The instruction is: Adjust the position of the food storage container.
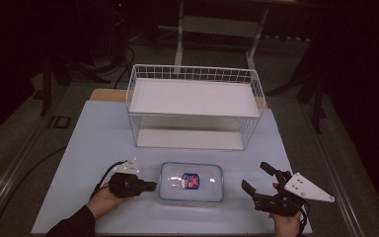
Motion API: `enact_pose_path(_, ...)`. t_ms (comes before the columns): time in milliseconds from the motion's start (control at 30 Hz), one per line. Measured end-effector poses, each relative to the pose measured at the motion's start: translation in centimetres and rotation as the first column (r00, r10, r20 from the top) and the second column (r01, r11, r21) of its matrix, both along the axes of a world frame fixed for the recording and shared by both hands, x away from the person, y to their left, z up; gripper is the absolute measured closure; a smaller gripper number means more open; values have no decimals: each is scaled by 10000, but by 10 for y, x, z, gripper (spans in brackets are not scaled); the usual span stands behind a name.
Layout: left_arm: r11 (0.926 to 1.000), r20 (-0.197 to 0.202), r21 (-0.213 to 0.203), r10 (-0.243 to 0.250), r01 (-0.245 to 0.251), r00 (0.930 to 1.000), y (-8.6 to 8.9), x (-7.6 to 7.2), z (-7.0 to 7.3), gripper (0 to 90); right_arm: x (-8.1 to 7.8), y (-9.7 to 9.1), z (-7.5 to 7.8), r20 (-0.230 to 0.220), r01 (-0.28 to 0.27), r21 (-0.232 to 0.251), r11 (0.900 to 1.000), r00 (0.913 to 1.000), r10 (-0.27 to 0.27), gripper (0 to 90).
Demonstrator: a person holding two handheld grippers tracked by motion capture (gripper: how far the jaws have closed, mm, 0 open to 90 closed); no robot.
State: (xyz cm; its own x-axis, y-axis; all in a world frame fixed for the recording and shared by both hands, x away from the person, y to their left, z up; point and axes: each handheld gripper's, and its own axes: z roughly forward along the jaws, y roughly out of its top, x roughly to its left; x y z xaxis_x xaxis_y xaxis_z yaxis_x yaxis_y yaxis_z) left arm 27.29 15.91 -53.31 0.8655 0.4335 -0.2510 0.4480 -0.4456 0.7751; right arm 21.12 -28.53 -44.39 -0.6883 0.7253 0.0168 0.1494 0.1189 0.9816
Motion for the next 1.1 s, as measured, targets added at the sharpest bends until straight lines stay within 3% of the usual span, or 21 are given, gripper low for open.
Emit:
enact_pose_path(767, 9994, -105, -136, -324, 322, 9994, -34, 11, 0, 895, -1, 3, -3, -131, -162, -172, 9997, 9998, 160, 132)
enact_pose_path(933, 9996, -49, -109, -279, 278, 9996, -30, 10, 6, 890, -1, 4, -5, -223, -221, -167, 9996, 9995, 217, 132)
enact_pose_path(1000, 9992, -151, -406, -63, 56, 9999, -24, 10, 12, 805, 0, 5, -6, -281, -313, -257, 9992, 9991, 306, 132)
enact_pose_path(1100, 9944, -507, -1031, 168, -220, 9986, -18, 12, 20, 591, -1, 7, -6, -169, -356, -359, 9987, 9992, 351, 132)
